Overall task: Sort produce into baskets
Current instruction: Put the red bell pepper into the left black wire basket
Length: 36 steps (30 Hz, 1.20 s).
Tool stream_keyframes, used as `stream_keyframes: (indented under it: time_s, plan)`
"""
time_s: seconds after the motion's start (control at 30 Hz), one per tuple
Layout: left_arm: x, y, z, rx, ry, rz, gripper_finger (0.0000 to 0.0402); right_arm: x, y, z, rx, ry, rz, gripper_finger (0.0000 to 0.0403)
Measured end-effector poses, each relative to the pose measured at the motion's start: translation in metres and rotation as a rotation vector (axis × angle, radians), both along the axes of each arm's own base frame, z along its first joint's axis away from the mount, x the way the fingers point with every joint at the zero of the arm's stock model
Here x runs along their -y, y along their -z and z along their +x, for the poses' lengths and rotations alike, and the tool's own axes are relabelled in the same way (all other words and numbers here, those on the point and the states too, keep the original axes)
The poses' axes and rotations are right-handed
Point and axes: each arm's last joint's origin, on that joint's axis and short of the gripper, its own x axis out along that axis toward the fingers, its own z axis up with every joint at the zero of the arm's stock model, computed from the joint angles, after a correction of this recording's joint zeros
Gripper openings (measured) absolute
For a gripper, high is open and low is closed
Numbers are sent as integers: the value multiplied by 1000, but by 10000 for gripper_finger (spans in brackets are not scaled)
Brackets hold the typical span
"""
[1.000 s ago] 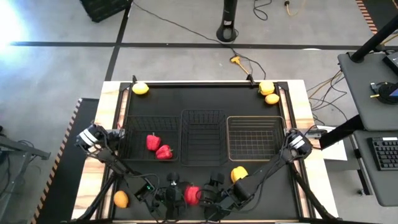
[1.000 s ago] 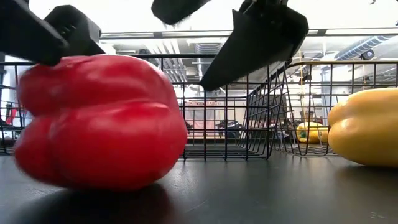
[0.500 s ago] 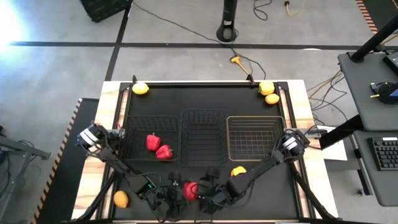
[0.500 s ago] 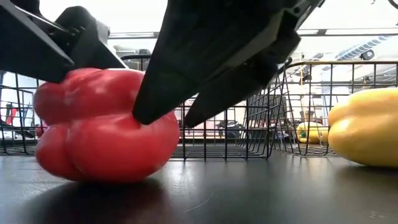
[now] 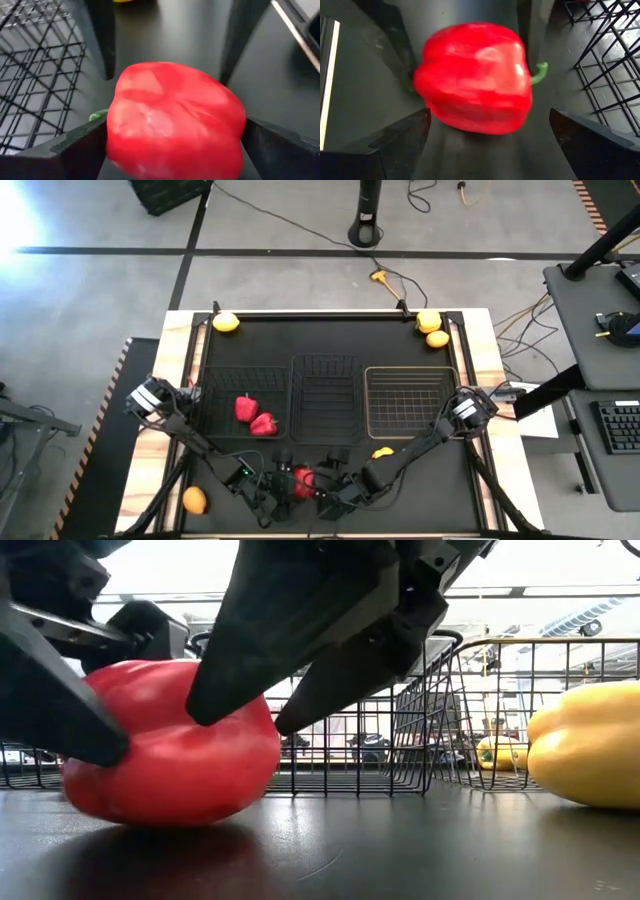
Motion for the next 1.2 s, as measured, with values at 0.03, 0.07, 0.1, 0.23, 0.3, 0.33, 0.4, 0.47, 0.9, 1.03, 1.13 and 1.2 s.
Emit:
stream_keyframes:
  time_s: [0.03,0.07,0.1,0.23,0.3,0.33,0.4,0.47,0.9,1.03,1.13,1.2]
  plan:
    - [0,1,0,-1,-5,-4,400,0,0,0,1,0,1,398]
    - [-1,1,-1,2,-9,-8,400,0,0,0,1,-2,-1,398]
    - [-1,2,-1,6,-12,-10,400,1,0,0,0,-5,-5,398]
    - [1,1,-1,25,-8,-10,400,2,0,1,1,-7,-9,398]
    - [1,1,-1,31,-13,-12,398,2,0,2,0,-7,-9,398]
    - [1,1,-1,31,-14,-15,394,3,0,2,0,-6,-9,398]
    - [2,1,-2,33,-19,-27,381,3,0,2,0,-5,-8,398]
    - [3,1,-3,33,-19,-34,364,3,-1,2,0,-7,-6,398]
    - [38,-47,-48,116,71,-90,336,-34,-52,-12,-50,-10,66,398]
    - [39,-88,-73,160,70,-38,336,-52,-67,-22,-16,0,88,398]
    - [29,-118,-91,203,42,18,336,-61,-72,-27,19,19,80,398]
    - [16,-134,-100,232,-1,51,336,-64,-72,-30,36,42,79,398]
